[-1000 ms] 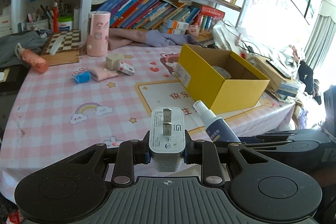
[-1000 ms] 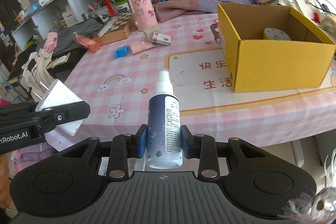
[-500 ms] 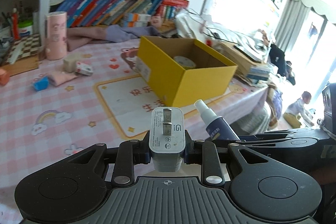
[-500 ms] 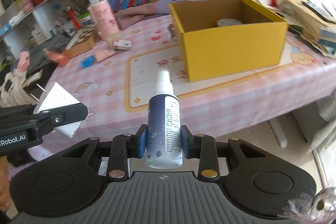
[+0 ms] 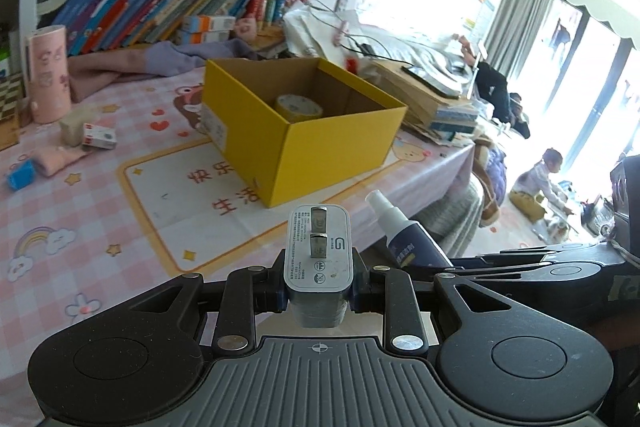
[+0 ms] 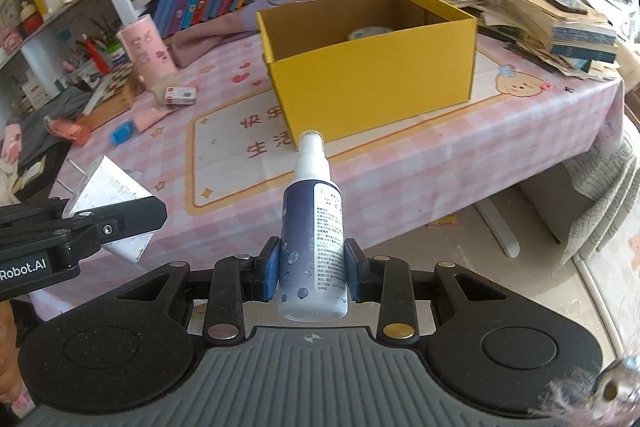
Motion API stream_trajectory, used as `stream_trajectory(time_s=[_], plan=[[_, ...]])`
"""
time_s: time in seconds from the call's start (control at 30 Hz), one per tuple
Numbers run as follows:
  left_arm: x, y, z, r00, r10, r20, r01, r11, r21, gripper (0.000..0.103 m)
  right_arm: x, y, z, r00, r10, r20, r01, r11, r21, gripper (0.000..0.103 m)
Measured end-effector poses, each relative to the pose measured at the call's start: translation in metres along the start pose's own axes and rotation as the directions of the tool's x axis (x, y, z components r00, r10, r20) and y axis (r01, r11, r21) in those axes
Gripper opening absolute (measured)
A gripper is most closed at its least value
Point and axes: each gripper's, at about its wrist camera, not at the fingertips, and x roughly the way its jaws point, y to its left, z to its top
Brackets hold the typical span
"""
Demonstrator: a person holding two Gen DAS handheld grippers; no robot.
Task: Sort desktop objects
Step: 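Lift the charger and spray bottle and carry both toward the yellow box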
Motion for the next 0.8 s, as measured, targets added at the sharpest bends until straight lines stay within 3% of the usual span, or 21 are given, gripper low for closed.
stream_trajectory(time_s=[0.8], plan=[[0.070, -0.052, 0.037, 1.000, -0.017, -0.025, 0.018, 1.000, 0.025, 0.025, 0.010, -0.082, 0.034, 1.000, -0.014, -0.001, 0.014, 0.999, 0.052, 0.030]])
